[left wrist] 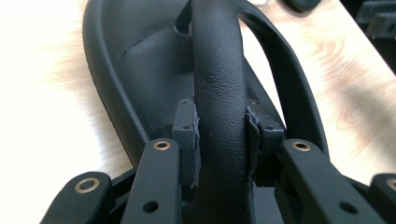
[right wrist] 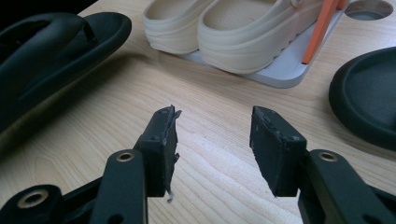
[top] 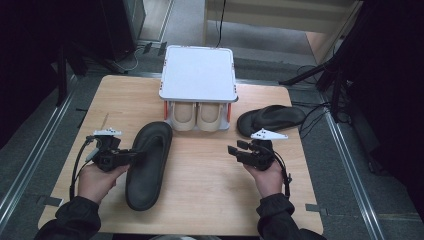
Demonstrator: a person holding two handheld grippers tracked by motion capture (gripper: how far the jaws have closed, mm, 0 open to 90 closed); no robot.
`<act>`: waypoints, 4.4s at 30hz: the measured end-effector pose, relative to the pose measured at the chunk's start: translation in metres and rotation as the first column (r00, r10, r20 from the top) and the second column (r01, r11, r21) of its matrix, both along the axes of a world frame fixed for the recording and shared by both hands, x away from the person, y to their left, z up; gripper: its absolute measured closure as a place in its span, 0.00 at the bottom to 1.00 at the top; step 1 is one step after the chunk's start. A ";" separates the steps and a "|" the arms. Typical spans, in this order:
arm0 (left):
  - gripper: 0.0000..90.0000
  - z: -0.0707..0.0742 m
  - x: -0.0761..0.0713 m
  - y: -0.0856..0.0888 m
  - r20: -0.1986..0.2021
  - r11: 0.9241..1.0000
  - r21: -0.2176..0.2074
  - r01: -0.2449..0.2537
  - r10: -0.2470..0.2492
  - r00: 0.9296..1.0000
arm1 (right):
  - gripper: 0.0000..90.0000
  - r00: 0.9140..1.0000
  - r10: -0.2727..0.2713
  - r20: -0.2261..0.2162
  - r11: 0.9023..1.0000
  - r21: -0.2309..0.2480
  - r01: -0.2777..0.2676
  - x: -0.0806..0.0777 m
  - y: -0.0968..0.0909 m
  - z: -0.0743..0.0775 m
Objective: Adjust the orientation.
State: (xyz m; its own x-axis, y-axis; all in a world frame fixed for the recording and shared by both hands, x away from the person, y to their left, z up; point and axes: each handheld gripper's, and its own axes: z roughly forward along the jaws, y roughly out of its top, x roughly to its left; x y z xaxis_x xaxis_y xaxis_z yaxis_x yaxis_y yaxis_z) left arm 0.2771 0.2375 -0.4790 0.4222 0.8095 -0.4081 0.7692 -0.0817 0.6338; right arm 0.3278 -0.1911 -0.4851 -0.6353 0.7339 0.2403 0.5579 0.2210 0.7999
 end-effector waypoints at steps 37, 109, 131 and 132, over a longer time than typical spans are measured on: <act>0.69 -0.038 -0.001 -0.064 -0.054 0.993 0.002 0.115 -0.114 0.992 | 0.58 1.000 -0.019 0.001 1.000 0.001 0.019 -0.002 -0.006 0.002; 0.51 -0.018 -0.005 -0.009 -0.012 0.991 0.086 0.108 -0.107 0.994 | 1.00 0.931 -0.356 -0.075 0.932 -0.093 0.349 0.141 -0.157 -0.003; 0.51 -0.018 -0.002 -0.008 -0.003 0.992 0.078 0.103 -0.103 0.995 | 1.00 0.943 -0.322 -0.088 0.938 -0.164 0.305 0.132 -0.144 -0.006; 0.51 -0.018 -0.001 -0.008 -0.004 0.992 0.076 0.105 -0.105 0.994 | 1.00 0.943 -0.322 -0.088 0.938 -0.165 0.305 0.130 -0.144 -0.006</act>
State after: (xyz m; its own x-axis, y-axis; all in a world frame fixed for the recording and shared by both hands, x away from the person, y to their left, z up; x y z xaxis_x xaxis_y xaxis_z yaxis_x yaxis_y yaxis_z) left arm 0.2761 0.2297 -0.4967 0.5065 0.7892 -0.3474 0.7540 -0.2100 0.6224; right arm 0.4582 -0.3352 -0.4912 -0.3420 0.9240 0.1708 0.7017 0.1303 0.7004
